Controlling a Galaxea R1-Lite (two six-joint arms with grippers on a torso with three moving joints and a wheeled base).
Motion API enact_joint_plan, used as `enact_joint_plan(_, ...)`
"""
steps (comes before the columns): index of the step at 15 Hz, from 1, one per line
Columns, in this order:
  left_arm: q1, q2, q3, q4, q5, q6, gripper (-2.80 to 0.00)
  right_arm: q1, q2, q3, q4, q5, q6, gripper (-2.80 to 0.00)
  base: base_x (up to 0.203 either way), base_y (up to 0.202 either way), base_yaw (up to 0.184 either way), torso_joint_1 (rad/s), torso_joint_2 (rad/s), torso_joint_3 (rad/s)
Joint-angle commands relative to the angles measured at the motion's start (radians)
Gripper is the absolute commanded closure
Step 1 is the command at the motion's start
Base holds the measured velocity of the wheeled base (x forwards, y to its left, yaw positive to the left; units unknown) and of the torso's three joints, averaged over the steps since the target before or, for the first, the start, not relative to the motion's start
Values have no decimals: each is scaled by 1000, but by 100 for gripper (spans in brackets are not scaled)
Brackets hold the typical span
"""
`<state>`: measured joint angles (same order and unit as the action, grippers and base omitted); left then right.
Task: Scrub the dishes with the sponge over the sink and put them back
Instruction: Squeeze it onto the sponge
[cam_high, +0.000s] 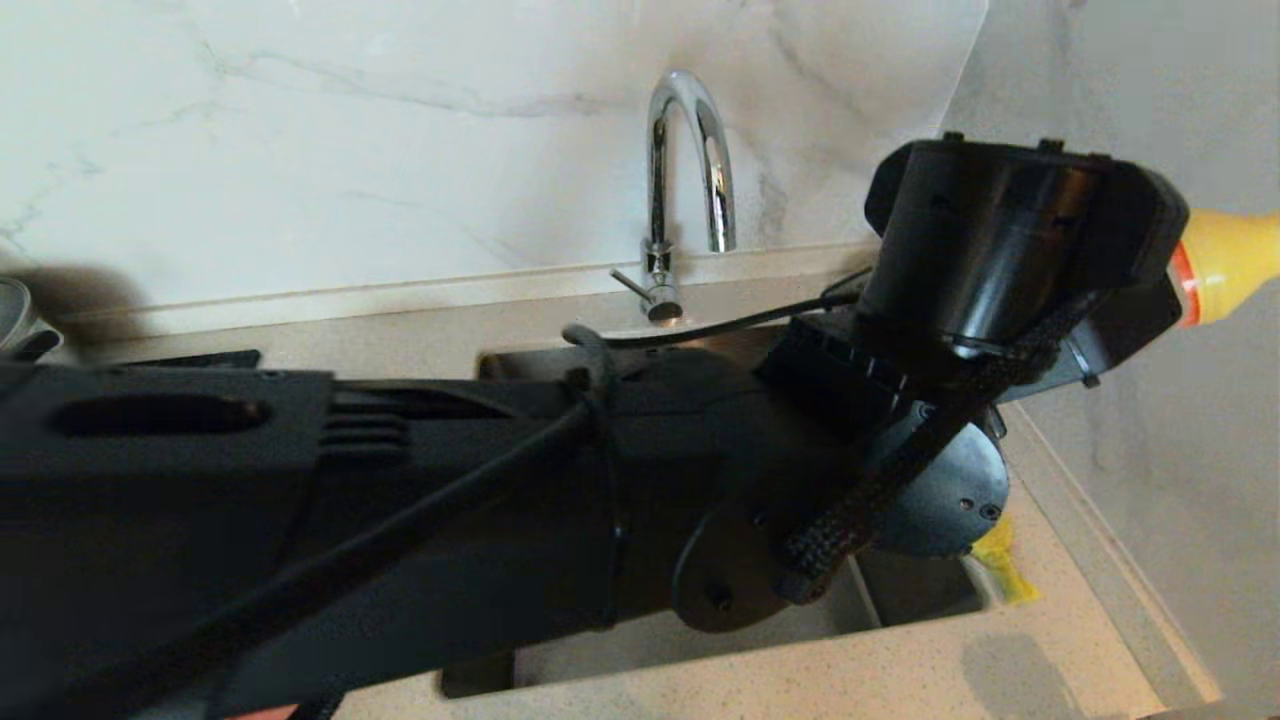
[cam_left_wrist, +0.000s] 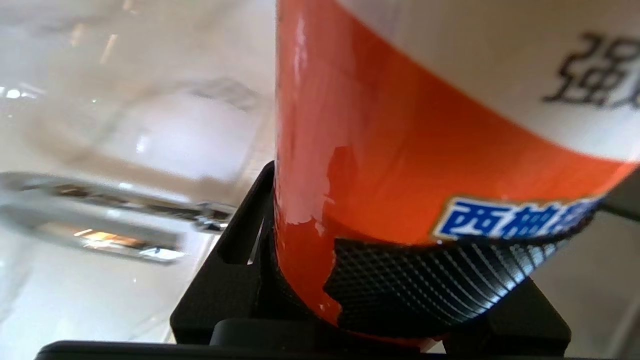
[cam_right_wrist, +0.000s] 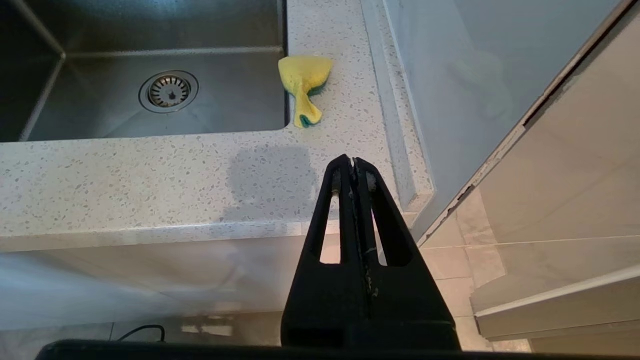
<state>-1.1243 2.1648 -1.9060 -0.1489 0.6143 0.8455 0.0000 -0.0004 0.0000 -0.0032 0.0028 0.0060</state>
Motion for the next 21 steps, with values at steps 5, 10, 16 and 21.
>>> enact_joint_plan(5,0,96,0,4,53,7,0,0,0,0,-1,0,0,0,0,0,0,0,0,0)
enact_joint_plan(10,0,170,1,-1,141,2,0,0,0,0,0,0,0,0,0,0,0,0,0,0)
enact_joint_plan(16,0,245,24,0,245,0,0,0,0,0,-1,0,0,0,0,0,0,0,0,0)
enact_joint_plan(21,1,278,27,20,293,26,0,0,0,0,0,0,0,0,0,0,0,0,0,0)
